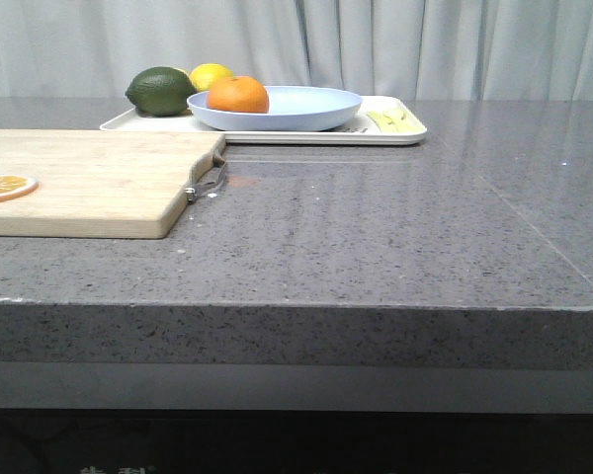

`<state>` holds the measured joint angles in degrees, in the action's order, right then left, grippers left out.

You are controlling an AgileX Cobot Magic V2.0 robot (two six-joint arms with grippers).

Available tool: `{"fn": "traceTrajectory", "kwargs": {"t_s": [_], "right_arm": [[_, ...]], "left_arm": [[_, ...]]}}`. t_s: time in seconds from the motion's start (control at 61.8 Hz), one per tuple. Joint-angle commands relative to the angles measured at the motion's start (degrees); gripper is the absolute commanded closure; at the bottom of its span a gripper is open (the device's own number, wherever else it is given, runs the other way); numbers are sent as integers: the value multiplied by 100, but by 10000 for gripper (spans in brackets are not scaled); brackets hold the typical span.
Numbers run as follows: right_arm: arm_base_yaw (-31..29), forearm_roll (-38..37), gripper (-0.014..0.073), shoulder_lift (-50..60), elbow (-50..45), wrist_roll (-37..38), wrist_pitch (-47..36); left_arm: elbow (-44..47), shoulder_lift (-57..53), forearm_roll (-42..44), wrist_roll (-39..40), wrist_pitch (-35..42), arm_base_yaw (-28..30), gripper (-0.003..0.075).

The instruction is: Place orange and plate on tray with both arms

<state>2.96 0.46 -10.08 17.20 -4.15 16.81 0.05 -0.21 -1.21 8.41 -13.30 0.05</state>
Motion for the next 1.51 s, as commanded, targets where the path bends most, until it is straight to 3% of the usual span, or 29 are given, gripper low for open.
{"fn": "traceTrajectory", "kwargs": {"t_s": [0.0, 1.133, 1.36, 1.49], "right_arm": [[-17, -83, 662, -46, 145, -32, -507], [-17, -46, 662, -46, 118, -27, -599], [-2, 76, 662, -26, -1005, -27, -1932], [-2, 281, 662, 299, -1625, -27, -2061]], "left_arm": [[40, -128, -48, 47, 891, 13, 738], [25, -117, -48, 47, 814, 13, 738], [25, -117, -48, 47, 814, 13, 738], [25, -117, -48, 47, 814, 13, 738]]}}
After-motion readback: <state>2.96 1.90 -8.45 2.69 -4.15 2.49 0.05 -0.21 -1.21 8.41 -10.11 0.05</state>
